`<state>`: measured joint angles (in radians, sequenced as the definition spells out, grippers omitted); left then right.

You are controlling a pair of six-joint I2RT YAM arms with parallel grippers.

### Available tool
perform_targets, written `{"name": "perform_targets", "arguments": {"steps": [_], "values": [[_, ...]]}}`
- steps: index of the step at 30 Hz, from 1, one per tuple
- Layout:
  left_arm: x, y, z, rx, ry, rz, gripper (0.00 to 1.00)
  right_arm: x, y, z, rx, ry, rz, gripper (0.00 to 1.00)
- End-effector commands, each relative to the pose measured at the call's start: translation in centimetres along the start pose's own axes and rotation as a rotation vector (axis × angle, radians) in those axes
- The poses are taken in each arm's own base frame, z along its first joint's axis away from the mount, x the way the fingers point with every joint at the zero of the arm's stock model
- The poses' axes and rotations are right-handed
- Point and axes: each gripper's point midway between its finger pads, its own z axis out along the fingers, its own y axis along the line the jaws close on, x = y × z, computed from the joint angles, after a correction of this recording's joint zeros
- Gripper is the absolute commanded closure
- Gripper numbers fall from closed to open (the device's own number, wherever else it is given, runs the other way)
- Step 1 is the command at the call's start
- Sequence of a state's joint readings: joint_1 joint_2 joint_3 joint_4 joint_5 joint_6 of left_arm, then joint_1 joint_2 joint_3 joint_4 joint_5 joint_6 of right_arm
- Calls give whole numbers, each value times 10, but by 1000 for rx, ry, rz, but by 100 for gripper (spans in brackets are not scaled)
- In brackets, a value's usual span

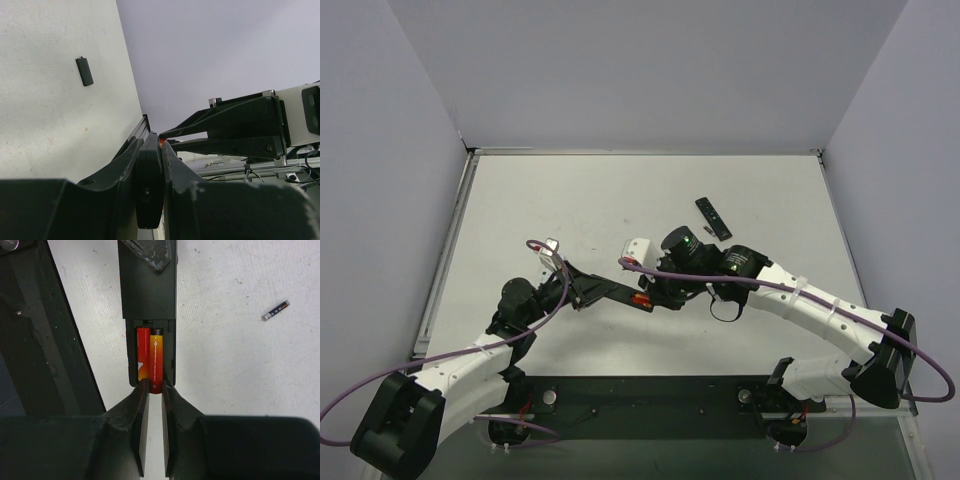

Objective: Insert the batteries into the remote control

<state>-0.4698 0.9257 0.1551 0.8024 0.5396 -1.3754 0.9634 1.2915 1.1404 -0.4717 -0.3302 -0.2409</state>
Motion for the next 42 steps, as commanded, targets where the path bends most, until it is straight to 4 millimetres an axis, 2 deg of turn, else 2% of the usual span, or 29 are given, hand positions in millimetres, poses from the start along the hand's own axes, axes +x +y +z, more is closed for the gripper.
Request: {"name": "perform_targets", "arguments": {"steps": [1, 15, 26, 27, 31, 42], "values": [[-7, -42, 3, 119, -12, 66, 100, -3, 5, 2, -30, 11, -4, 100], [-2, -71, 1, 250, -24, 88, 100, -11, 6, 16, -33, 21, 16, 100], [-1, -84, -6, 341, -49, 49, 100, 1, -7, 37, 43, 30, 48, 100], [-1, -86, -7, 349, -51, 51, 100, 2, -9, 37, 55, 27, 54, 97], [-3, -91, -9, 366, -60, 53, 100, 5, -13, 42, 68, 20, 62, 95], [-2, -96, -11, 384, -62, 65, 100, 5, -24, 36, 28, -50, 170, 90]]}}
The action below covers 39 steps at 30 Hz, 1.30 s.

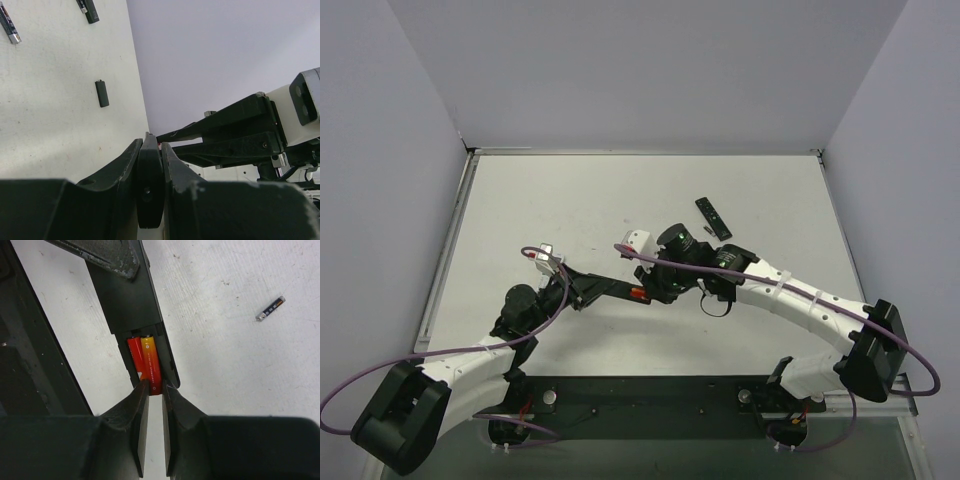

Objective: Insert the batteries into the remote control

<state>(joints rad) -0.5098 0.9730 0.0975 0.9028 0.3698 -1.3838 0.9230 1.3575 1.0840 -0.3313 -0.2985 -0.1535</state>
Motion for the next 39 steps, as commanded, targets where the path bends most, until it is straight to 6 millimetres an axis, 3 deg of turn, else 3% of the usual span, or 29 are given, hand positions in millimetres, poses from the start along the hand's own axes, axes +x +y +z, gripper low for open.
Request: {"name": "perform_targets", "arguments": {"steps": [1, 13, 17, 20, 24, 28, 34, 39], "values": [[9, -115, -19, 420, 67, 55, 100, -1, -2, 7, -40, -38, 62, 89], [12, -128, -23, 472, 79, 98, 100, 2, -11, 9, -41, -25, 145, 82], [12, -120, -18, 427, 87, 85, 100, 3, -11, 9, -44, -23, 142, 84], [13, -98, -10, 324, 99, 64, 100, 0, -9, 6, -54, -35, 134, 95], [12, -61, -3, 174, 82, 98, 100, -2, -10, 0, -48, -44, 127, 100], [9, -11, 0, -23, 74, 142, 100, 3, -18, -4, -11, -45, 146, 100], [-1, 32, -9, -140, 49, 159, 100, 47, -46, 12, 119, 89, 275, 100], [-8, 39, -14, -151, 52, 170, 100, 84, -58, 45, 149, 225, 347, 100]]}}
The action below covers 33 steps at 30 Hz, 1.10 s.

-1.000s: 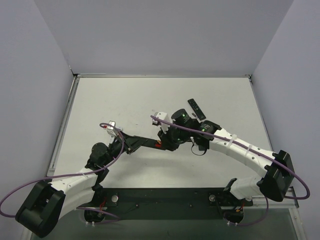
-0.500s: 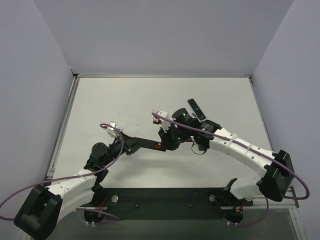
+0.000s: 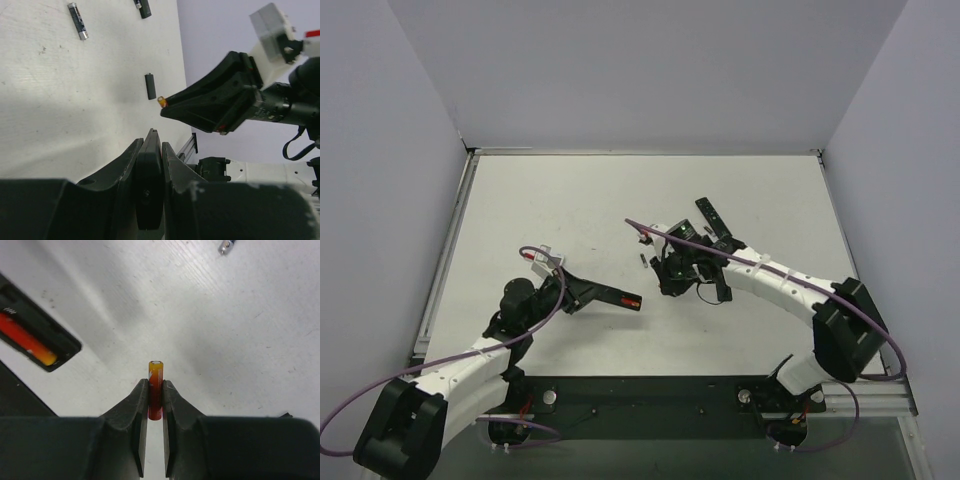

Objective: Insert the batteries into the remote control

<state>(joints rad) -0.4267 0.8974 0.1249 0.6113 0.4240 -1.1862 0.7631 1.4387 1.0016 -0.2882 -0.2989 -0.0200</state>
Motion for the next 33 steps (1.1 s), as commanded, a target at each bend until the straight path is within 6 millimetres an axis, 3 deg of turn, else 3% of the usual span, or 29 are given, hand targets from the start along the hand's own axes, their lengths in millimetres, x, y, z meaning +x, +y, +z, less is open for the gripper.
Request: {"name": "perform_targets", "arguments": {"steps": [1, 7, 10, 14, 20, 23, 26, 29, 33], "values": [[0, 0, -3, 17, 31, 56, 100, 30, -18, 33, 74, 126, 73, 100], [-3, -1, -5, 14, 49, 88, 100, 39, -25, 66, 88, 165, 107, 94], [-4, 1, -6, 11, 51, 89, 100, 44, -29, 75, 103, 184, 120, 84], [-4, -1, -4, 12, 69, 89, 100, 49, -28, 76, 100, 195, 121, 62], [-8, -13, -1, 36, 84, 100, 100, 22, -15, 42, 72, 42, 83, 39], [-11, -20, 0, 46, 86, 105, 100, -15, 6, 5, -2, -143, -6, 27], [-13, -28, 1, 56, 91, 112, 100, -26, 30, -16, -81, -220, -111, 17], [-16, -36, 2, 70, 96, 118, 100, -36, 54, -26, -135, -269, -200, 11], [-17, -46, 2, 92, 109, 123, 100, -39, 66, -20, -149, -265, -249, 8]]}}
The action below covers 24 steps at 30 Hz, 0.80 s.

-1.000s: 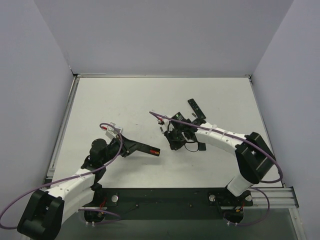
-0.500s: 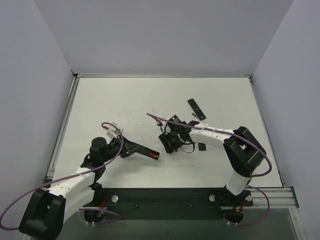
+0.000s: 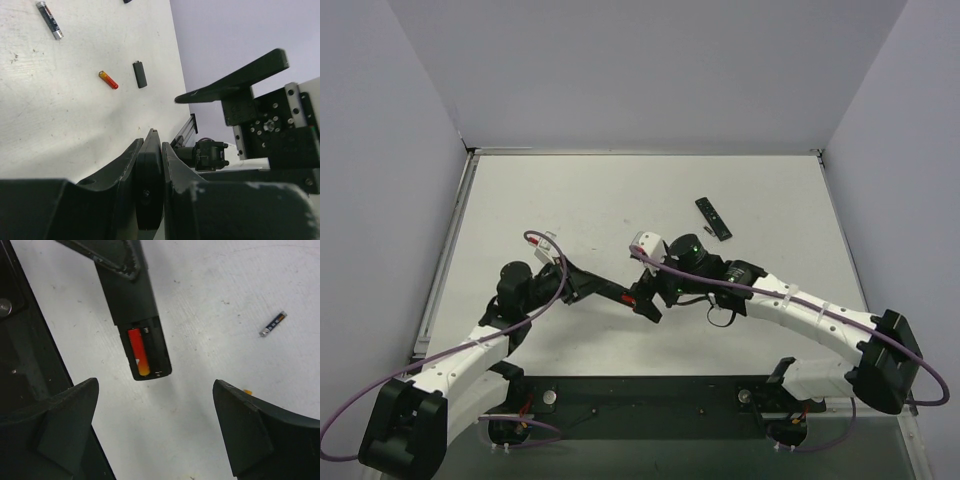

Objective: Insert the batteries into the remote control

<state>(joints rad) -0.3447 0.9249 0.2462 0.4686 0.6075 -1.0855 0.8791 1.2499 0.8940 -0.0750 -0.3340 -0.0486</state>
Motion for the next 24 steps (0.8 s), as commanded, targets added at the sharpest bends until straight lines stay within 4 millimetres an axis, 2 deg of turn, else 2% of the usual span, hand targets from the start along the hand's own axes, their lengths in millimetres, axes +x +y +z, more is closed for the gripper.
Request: {"name": "perform_targets", "arguments": {"steps": [1, 5, 9, 12, 17, 22, 24], "values": [[-13, -34, 1, 84, 1, 66, 100, -2, 14, 12, -52, 16, -82, 8], [-14, -43, 0, 103, 11, 79, 100, -4, 16, 23, -43, 31, -118, 8], [-12, -45, -1, 104, 21, 78, 100, -7, 11, 31, 0, 41, -156, 8], [-11, -45, -2, 107, 21, 74, 100, -9, 14, 35, -5, 35, -167, 13], [-11, -49, -2, 116, 24, 74, 100, -8, 24, 41, -32, 46, -187, 36], [-14, -53, -3, 120, 12, 73, 100, -10, 28, 40, -37, 39, -185, 67], [-16, -52, -3, 111, -7, 66, 90, -11, 27, 39, -21, 33, -161, 77]]}}
